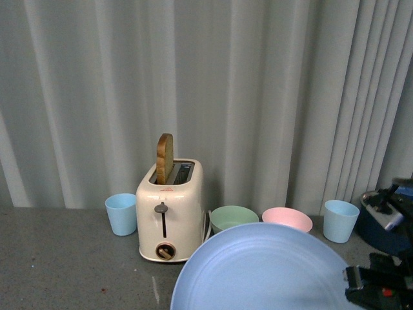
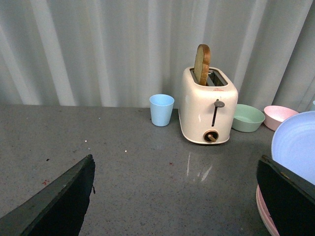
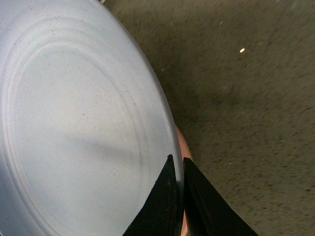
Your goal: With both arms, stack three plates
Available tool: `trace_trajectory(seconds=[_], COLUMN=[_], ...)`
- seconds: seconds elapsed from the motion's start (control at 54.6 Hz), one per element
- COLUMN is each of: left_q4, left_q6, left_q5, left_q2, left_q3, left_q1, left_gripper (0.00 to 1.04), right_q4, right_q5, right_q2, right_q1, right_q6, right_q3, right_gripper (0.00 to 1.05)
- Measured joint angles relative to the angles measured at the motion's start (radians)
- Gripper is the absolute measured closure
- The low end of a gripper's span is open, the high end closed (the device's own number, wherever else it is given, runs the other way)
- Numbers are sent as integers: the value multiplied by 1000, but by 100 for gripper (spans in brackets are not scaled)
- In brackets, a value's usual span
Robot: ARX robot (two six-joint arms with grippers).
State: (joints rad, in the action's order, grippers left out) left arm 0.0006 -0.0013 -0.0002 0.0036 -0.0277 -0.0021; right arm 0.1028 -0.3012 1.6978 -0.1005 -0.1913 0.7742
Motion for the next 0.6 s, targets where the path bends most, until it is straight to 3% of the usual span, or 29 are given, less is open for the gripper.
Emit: trace_trajectory(seconds=[0.183,0.604], left_q4=[0,0], left_q6=[0,0], left_q5=[0,0], left_q2=[0,0], left_q3=[0,0], left_q1=[0,0], left_gripper=[7,7], right_q4=[6,8], right_q5=[-7,-34], right_q2=[45,97], right_q1=[-24,27], right_q6=[-43,-67], right_q3=[-21,-39], right_gripper=[101,101])
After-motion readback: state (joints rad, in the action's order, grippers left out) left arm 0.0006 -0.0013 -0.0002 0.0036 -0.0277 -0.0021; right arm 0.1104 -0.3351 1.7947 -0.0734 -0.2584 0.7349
